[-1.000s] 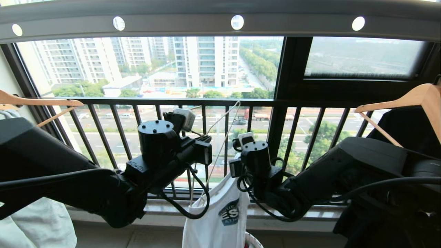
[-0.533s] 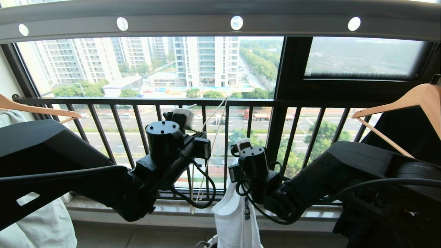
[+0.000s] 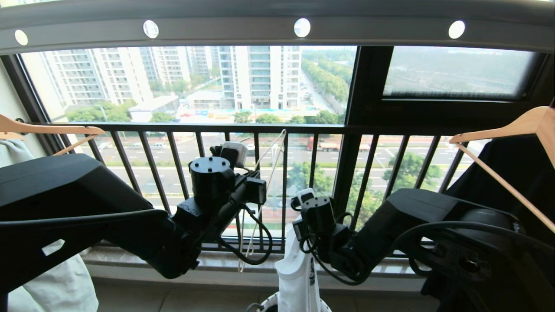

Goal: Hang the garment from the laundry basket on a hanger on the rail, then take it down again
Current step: Take the clothes off the clothes rack, then put clothes in the basket

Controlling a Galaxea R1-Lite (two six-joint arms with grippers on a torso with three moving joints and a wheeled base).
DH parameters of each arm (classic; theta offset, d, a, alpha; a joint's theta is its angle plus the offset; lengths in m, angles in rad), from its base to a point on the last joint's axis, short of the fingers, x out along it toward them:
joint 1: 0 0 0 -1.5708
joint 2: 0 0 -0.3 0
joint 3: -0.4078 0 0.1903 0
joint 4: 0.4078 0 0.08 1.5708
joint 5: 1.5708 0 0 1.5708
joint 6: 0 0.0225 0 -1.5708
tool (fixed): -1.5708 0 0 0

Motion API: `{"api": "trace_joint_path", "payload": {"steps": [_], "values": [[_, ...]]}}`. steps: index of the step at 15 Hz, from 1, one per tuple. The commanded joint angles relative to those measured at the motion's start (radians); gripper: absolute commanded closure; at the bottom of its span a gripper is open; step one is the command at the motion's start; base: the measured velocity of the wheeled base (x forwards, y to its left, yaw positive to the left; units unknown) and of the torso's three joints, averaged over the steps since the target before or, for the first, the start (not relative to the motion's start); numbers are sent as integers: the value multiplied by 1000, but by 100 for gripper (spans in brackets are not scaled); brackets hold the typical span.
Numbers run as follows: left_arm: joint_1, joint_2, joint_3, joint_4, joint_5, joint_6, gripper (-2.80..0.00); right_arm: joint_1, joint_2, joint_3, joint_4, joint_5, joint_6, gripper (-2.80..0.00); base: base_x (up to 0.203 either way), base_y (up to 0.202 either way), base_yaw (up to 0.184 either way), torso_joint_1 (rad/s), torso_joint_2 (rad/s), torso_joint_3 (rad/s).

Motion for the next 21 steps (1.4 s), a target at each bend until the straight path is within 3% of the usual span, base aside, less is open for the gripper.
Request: {"api": "trace_joint_path", "payload": {"steps": [1, 4, 12, 13, 18, 21], "values": [[5, -1, 0, -6, 1, -1, 0, -3, 33, 4, 2, 13, -3, 0, 0, 0, 0, 0, 0, 0], [5, -5, 0, -4, 0, -1, 0, -2, 38, 27, 65, 34, -31, 0, 0, 0, 0, 0, 0, 0], [5, -8, 0, -4, 0, -2, 0, -2, 44, 27, 64, 45, -30, 0, 0, 0, 0, 0, 0, 0], [5, -8, 0, -4, 0, -1, 0, -2, 44, 27, 66, 45, -30, -280, 0, 0, 0, 0, 0, 0], [5, -8, 0, -4, 0, -2, 0, 0, 37, 30, 73, 49, -32, -280, 0, 0, 0, 0, 0, 0], [5, -8, 0, -4, 0, -2, 0, 0, 4, 44, 165, 75, -30, -280, 0, 0, 0, 0, 0, 0]]}}
